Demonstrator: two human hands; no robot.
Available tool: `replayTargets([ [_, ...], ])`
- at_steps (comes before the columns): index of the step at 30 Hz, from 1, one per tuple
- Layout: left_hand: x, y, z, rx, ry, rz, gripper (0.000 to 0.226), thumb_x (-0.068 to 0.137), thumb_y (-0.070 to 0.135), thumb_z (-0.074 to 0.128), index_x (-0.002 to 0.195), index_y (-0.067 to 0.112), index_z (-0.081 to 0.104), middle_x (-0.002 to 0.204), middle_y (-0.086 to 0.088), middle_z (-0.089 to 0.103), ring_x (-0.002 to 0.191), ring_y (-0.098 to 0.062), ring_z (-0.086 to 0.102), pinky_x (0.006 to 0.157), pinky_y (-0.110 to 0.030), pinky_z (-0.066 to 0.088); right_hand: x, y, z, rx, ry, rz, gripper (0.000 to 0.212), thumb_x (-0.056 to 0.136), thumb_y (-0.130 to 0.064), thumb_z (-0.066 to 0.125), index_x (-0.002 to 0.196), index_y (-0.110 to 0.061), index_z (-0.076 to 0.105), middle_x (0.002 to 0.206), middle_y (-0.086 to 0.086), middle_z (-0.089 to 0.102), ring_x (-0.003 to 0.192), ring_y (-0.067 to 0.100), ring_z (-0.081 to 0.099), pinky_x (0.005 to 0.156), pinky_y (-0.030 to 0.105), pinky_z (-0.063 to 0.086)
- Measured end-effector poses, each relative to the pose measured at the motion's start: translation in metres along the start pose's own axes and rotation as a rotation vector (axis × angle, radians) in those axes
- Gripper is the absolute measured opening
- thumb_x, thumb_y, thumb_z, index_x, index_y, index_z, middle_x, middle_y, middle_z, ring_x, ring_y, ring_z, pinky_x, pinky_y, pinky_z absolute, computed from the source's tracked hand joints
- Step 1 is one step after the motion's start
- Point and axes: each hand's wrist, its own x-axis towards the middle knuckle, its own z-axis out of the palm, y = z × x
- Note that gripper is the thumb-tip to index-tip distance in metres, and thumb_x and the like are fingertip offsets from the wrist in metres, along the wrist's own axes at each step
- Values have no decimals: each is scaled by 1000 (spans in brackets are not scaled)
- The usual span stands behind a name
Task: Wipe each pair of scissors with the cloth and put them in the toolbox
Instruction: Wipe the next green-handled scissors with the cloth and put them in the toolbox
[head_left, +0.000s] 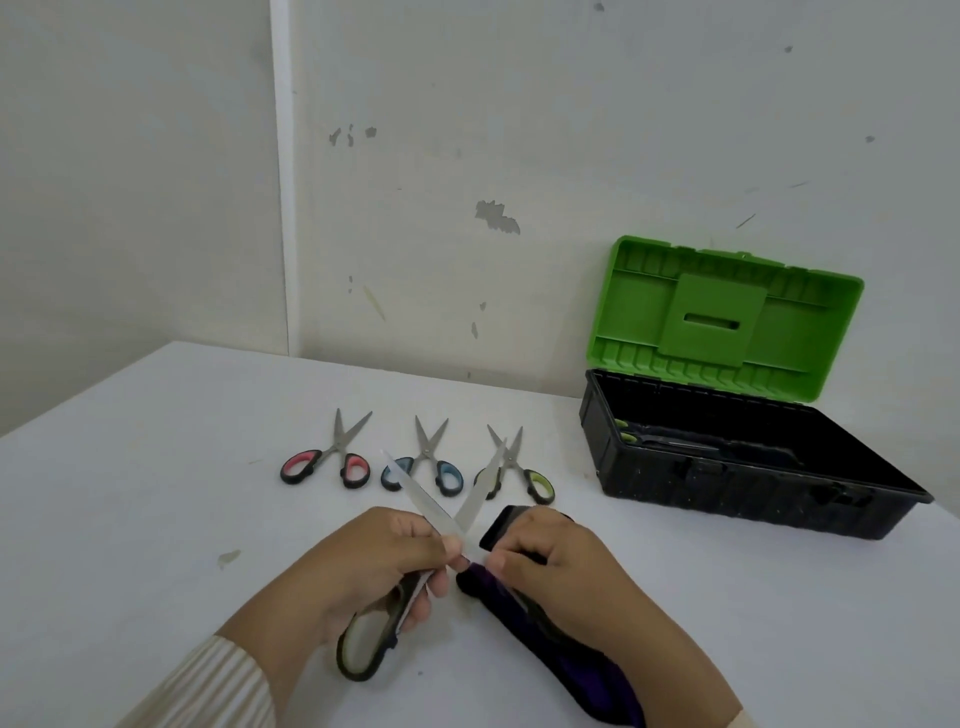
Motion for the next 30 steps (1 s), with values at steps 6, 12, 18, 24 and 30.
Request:
replayTargets([
  [6,3,6,-21,-578,58,2,43,88,35,54,87,-4,74,82,-22,74,60,-28,71,52,-33,60,-1,2,-9,387,194,222,17,84,-23,62,71,-15,69,86,-2,63,75,14,58,64,21,41],
  [12,17,-9,20,-907,47,152,60,73,56,53,98,3,67,96,-17,76,93,-28,71,84,-44,56,2,-3,2,507,318,255,18,83,-23,63,70,-13,69,76,0,63,63,13,55,54,20,41],
  [18,19,-18,45,-557,185,207,13,89,6,56,85,-2,66,91,-15,77,84,-25,73,78,-37,51,2,-8,19,237,258,12,26,84,-18,64,60,-30,62,76,-7,57,77,-9,55,69,6,39],
  [24,18,-12,19,-422,242,179,19,94,2,49,80,1,62,77,-12,75,67,-24,69,70,-36,53,4,9,-2,269,281,75,20,81,-10,64,75,-27,72,92,-7,65,87,-1,58,78,9,40],
  [30,11,-12,10,-149,35,44,24,93,6,54,74,2,68,69,-13,71,59,-21,67,59,-29,51,0,20,-34,790,540,64,38,79,10,59,94,-24,67,89,1,67,82,12,62,71,19,53],
])
